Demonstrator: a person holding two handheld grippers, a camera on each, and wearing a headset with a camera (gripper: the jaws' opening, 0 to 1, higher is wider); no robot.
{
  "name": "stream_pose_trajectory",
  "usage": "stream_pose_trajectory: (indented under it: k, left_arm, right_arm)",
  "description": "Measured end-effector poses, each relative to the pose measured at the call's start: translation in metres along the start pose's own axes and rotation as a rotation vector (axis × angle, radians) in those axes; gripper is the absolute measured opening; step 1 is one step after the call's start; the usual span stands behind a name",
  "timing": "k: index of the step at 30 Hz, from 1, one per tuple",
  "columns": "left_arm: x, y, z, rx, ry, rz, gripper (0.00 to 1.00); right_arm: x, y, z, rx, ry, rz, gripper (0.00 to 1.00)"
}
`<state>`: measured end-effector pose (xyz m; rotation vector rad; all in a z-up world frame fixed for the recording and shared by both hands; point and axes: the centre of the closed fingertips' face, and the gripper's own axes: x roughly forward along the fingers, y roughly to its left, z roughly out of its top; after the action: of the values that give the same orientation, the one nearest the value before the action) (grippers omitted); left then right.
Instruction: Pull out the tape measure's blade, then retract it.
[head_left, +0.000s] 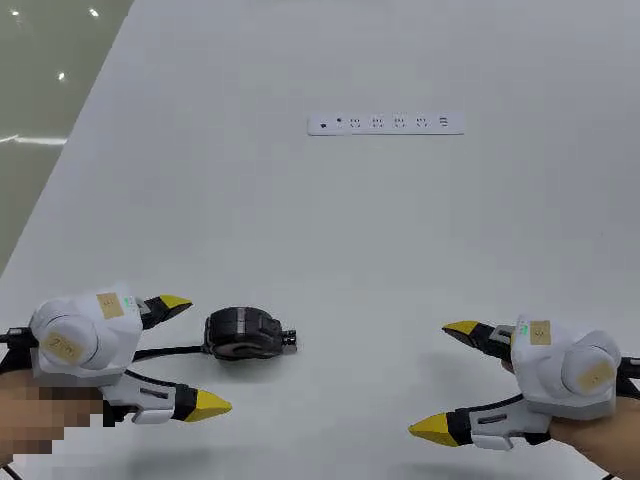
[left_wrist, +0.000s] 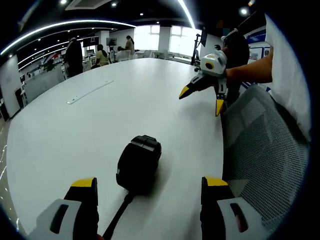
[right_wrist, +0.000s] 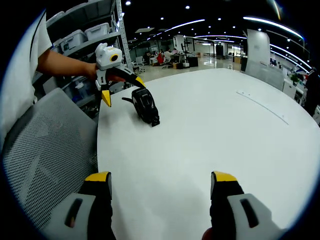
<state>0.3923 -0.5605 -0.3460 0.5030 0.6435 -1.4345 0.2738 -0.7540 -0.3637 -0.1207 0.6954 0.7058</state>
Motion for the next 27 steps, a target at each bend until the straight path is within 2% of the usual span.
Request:
stream_pose_trajectory:
  k: [12,19,27]
  left_arm:
    - [0.013,0.013,0.0,0.05,0.025,-0.036,0.69]
    - [0.019,0.02,0.001,0.058,0.029,-0.052,0.62]
    - [0.025,0.02,-0.001,0.068,0.044,-0.072,0.54]
  right_arm:
    - [0.004,-0.003,0.004,0.0,0.0,0.008,0.81]
    - [0.006,-0.004,0.004,0.003,0.004,0.01,0.81]
    - [0.006,-0.006,0.002,0.006,0.009,0.007,0.81]
